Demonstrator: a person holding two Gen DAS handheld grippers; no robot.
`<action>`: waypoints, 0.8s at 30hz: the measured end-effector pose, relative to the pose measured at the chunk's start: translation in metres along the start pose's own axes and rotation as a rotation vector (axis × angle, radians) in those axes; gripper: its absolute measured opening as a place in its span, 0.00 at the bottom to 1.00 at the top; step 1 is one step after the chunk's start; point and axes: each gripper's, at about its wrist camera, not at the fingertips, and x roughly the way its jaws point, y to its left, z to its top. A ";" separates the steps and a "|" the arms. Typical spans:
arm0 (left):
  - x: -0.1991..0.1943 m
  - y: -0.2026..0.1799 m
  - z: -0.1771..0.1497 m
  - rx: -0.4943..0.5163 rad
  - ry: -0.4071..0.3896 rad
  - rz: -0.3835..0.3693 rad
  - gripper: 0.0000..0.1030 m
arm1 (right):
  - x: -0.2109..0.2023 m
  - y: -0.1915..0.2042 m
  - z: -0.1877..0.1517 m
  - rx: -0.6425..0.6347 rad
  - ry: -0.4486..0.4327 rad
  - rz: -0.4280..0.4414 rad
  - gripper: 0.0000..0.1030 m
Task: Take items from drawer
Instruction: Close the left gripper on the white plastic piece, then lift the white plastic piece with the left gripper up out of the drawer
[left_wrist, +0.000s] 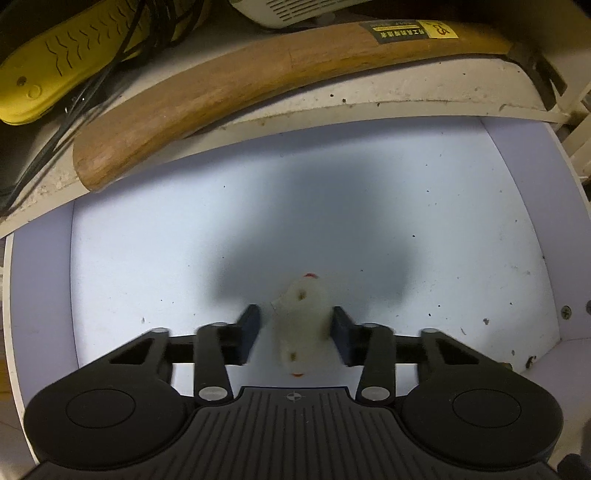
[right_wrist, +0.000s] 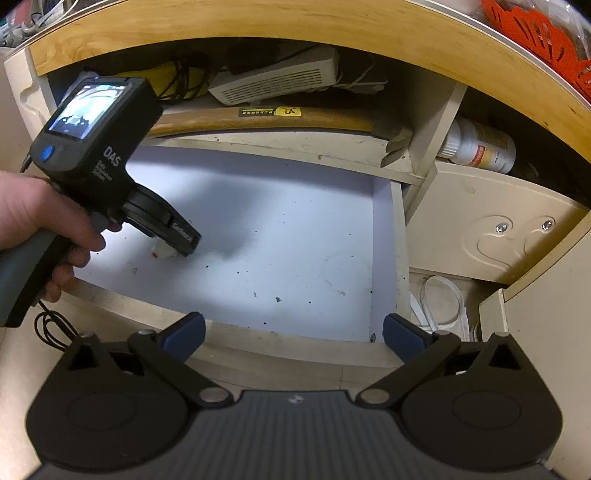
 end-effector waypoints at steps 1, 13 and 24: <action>-0.001 0.000 -0.001 0.002 -0.001 0.000 0.27 | 0.000 0.000 0.000 0.002 0.001 0.000 1.00; -0.001 0.004 -0.009 -0.004 -0.012 -0.011 0.27 | 0.001 0.000 0.000 0.005 0.004 0.003 1.00; -0.011 0.009 -0.019 -0.001 -0.045 -0.015 0.27 | 0.000 -0.001 0.001 0.013 0.003 0.000 1.00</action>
